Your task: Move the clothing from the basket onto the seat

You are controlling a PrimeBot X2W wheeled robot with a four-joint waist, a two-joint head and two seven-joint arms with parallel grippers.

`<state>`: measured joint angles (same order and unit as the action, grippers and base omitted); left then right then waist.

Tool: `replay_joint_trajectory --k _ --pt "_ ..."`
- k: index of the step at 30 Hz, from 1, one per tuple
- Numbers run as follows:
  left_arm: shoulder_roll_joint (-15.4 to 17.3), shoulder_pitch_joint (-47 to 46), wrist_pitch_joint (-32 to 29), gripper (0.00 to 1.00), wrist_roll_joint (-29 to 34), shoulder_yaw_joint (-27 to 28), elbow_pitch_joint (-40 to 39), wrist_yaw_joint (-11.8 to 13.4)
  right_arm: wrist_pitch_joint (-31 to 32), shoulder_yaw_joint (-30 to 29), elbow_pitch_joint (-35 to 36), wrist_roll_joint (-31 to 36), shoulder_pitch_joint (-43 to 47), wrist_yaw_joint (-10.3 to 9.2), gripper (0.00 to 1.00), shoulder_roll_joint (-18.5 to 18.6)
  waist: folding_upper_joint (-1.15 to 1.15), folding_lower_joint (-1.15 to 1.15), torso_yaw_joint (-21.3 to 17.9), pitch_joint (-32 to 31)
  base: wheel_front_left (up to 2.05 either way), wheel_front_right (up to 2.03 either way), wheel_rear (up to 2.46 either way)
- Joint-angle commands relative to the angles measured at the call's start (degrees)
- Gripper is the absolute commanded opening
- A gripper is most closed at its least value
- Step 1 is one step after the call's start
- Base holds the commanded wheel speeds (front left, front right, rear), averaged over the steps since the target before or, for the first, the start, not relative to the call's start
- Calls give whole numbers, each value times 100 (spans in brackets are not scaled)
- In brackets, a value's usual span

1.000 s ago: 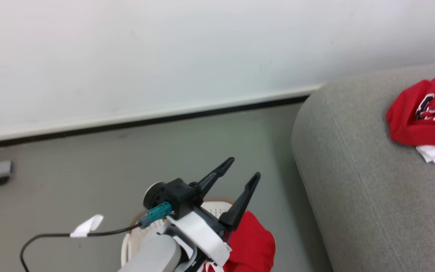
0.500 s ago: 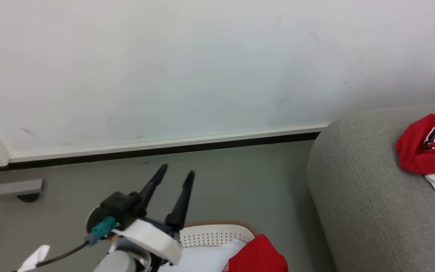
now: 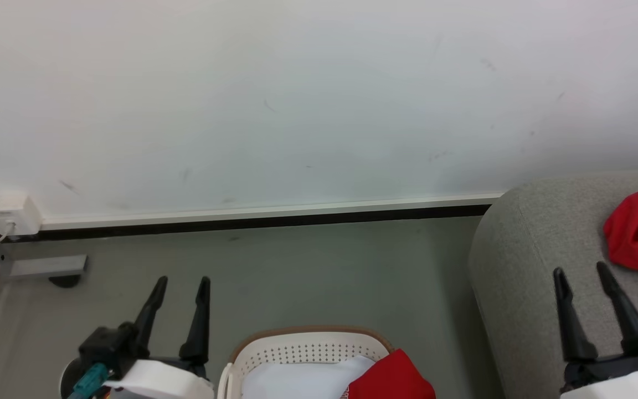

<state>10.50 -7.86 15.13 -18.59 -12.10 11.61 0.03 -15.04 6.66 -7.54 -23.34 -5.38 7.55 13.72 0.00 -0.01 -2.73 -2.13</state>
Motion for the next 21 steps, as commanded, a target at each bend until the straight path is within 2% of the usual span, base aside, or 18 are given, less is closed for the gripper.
replay_joint_trajectory --k 1,7,21 --pt "-79 125 3 100 27 103 -24 -28 -15 -50 87 113 123 -13 100 -79 0 1 13 19 0 0 0" --pt "-427 354 3 100 160 640 46 -303 -17 -347 259 381 529 -13 100 -621 0 1 30 67 0 0 0" --pt "-721 368 3 100 530 1062 130 -632 -19 -200 223 516 440 -13 100 -703 0 1 -28 76 0 0 0"
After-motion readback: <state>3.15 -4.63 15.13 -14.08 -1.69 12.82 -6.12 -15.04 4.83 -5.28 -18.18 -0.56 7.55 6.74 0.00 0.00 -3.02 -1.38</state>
